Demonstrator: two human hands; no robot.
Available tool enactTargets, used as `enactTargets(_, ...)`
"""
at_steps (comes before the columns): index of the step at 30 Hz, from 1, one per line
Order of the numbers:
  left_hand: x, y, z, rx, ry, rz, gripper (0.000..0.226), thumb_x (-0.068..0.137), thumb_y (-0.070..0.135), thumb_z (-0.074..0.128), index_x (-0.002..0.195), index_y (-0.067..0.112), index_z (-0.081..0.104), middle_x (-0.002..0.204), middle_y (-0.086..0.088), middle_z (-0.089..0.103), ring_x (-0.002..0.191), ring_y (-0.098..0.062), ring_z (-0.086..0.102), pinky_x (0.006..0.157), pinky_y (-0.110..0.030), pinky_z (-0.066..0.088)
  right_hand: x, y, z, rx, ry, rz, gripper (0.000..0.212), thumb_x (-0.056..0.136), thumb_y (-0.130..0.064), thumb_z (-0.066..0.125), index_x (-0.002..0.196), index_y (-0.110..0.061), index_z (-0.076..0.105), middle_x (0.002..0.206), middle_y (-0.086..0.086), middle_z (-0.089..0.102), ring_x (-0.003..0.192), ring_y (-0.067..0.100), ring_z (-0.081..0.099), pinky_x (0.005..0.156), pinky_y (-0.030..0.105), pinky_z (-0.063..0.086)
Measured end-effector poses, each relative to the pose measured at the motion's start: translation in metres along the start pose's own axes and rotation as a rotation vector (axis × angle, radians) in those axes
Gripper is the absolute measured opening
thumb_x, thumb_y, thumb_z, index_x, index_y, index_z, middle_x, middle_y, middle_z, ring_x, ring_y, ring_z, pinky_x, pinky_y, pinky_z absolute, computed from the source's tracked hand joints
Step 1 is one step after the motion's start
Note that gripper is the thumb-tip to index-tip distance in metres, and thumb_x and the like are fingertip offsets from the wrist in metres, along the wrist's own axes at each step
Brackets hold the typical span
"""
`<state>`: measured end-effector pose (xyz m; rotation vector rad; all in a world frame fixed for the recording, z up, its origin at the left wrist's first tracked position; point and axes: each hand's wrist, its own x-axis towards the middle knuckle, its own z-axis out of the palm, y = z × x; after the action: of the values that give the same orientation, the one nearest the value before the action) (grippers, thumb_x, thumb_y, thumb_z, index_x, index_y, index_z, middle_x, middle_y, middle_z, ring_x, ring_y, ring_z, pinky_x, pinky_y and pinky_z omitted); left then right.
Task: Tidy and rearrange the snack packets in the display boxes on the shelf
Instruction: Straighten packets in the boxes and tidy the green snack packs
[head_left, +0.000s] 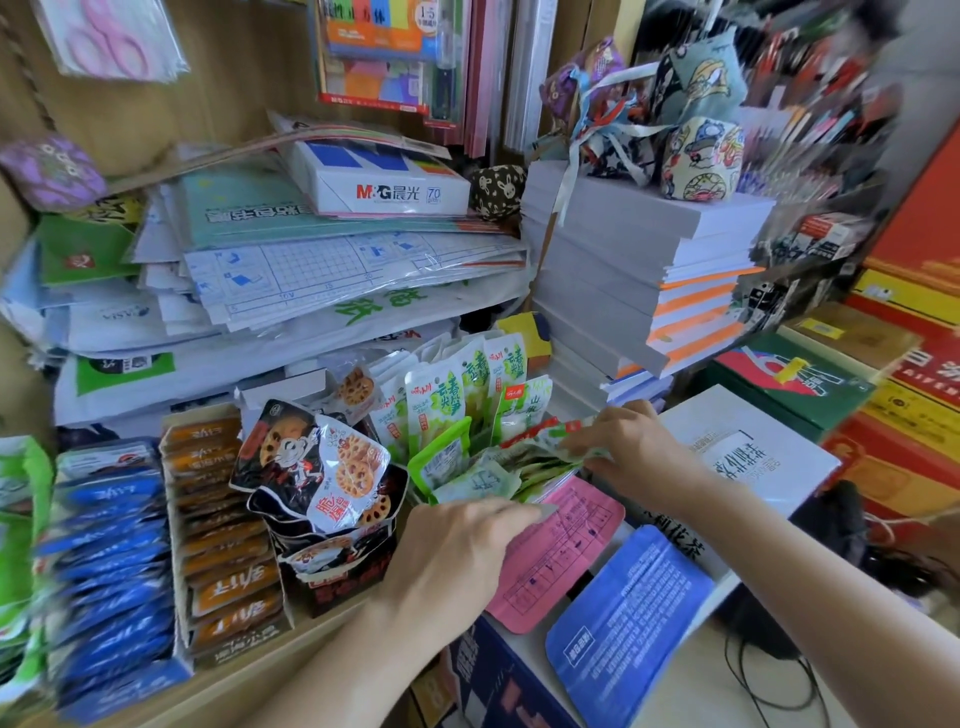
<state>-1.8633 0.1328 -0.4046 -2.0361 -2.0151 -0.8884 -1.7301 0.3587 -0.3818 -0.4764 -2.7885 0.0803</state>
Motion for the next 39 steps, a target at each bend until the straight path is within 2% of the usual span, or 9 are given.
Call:
enactTargets(6,0.02,-0.004,-0.002,0.065,-0.126,-0.171,0.062,0.09,0.028,0.071,0.146,0.024,0.046,0.143,0.007,0.042,0.088,0.001,0.055,0.063,-0.005,0.041,0.0,0.003,0.001,0.092,0.004,-0.06,0.029,0.077,0.003,0.077,0.088,-0.024,0.081,0.083,-0.004,0.072,0.077,0.014,0.067,0.068,0.039,0.058)
enactTargets(8,0.029,-0.007,0.003,0.113,-0.163,-0.231,0.082,0.094,0.038,0.063,0.159,0.024,0.016,0.164,0.002,0.013,0.124,-0.015,0.054,0.094,-0.02,0.048,-0.001,0.002,0.0,0.128,0.012,-0.078,0.031,0.076,0.006,0.076,0.086,-0.022,0.081,0.083,-0.005,0.074,0.076,0.011,0.068,0.066,0.033,0.058)
enactTargets(11,0.041,-0.006,0.009,0.112,-0.386,-0.313,0.091,0.094,0.041,0.061,0.16,0.025,0.0,0.169,-0.005,0.002,0.151,-0.034,0.022,0.119,-0.049,0.026,-0.002,-0.002,-0.003,0.149,0.005,-0.119,0.032,0.072,0.009,0.077,0.077,-0.023,0.08,0.079,-0.01,0.074,0.075,0.003,0.067,0.066,0.028,0.057)
enactTargets(17,0.031,0.011,0.023,0.251,-0.426,-0.217,0.06,0.094,0.032,0.056,0.15,0.026,0.032,0.159,-0.012,0.031,0.141,-0.038,0.036,0.113,-0.058,0.031,0.006,0.0,-0.01,0.216,-0.052,0.007,0.027,0.076,0.007,0.07,0.084,-0.018,0.079,0.083,-0.011,0.074,0.075,0.005,0.069,0.07,0.029,0.059)
enactTargets(23,0.017,0.012,0.034,0.247,-0.354,-0.159,0.076,0.098,0.033,0.05,0.157,0.033,0.001,0.161,-0.022,0.02,0.138,-0.044,0.037,0.11,-0.061,0.032,0.052,-0.001,-0.019,0.262,-0.217,0.095,0.02,0.083,-0.014,0.077,0.1,-0.024,0.078,0.088,-0.01,0.069,0.074,0.001,0.061,0.067,0.016,0.043)
enactTargets(26,0.013,0.007,0.037,0.225,-0.296,-0.153,0.084,0.097,0.033,0.05,0.157,0.031,-0.008,0.16,-0.022,0.028,0.135,-0.042,0.044,0.106,-0.06,0.036,0.079,-0.014,-0.009,0.113,-0.39,-0.004,0.033,0.084,-0.022,0.078,0.116,-0.025,0.073,0.111,-0.008,0.069,0.098,0.009,0.064,0.083,0.019,0.047)
enactTargets(30,0.007,0.003,0.036,0.185,-0.259,-0.183,0.074,0.1,0.038,0.046,0.158,0.017,0.005,0.164,-0.011,0.025,0.143,-0.033,0.039,0.112,-0.055,0.033,0.096,-0.028,0.007,-0.002,-0.576,-0.031,0.042,0.087,-0.02,0.074,0.129,-0.02,0.066,0.128,-0.001,0.064,0.116,0.016,0.058,0.093,0.019,0.039)
enactTargets(35,0.005,0.0,0.036,0.173,-0.252,-0.183,0.068,0.098,0.041,0.047,0.156,0.018,0.02,0.162,-0.008,0.031,0.141,-0.031,0.042,0.109,-0.052,0.037,0.105,-0.032,0.018,-0.103,-0.592,-0.061,0.025,0.088,-0.022,0.07,0.111,-0.026,0.074,0.104,-0.007,0.068,0.094,0.014,0.062,0.086,0.036,0.053)
enactTargets(39,0.005,-0.003,0.035,0.152,-0.206,-0.177,0.065,0.095,0.041,0.053,0.151,0.02,0.03,0.153,-0.005,0.046,0.133,-0.029,0.05,0.102,-0.05,0.043,0.109,-0.041,0.031,-0.22,-0.551,-0.1,0.013,0.089,-0.024,0.067,0.099,-0.027,0.076,0.09,-0.007,0.06,0.091,0.019,0.062,0.072,0.03,0.047)
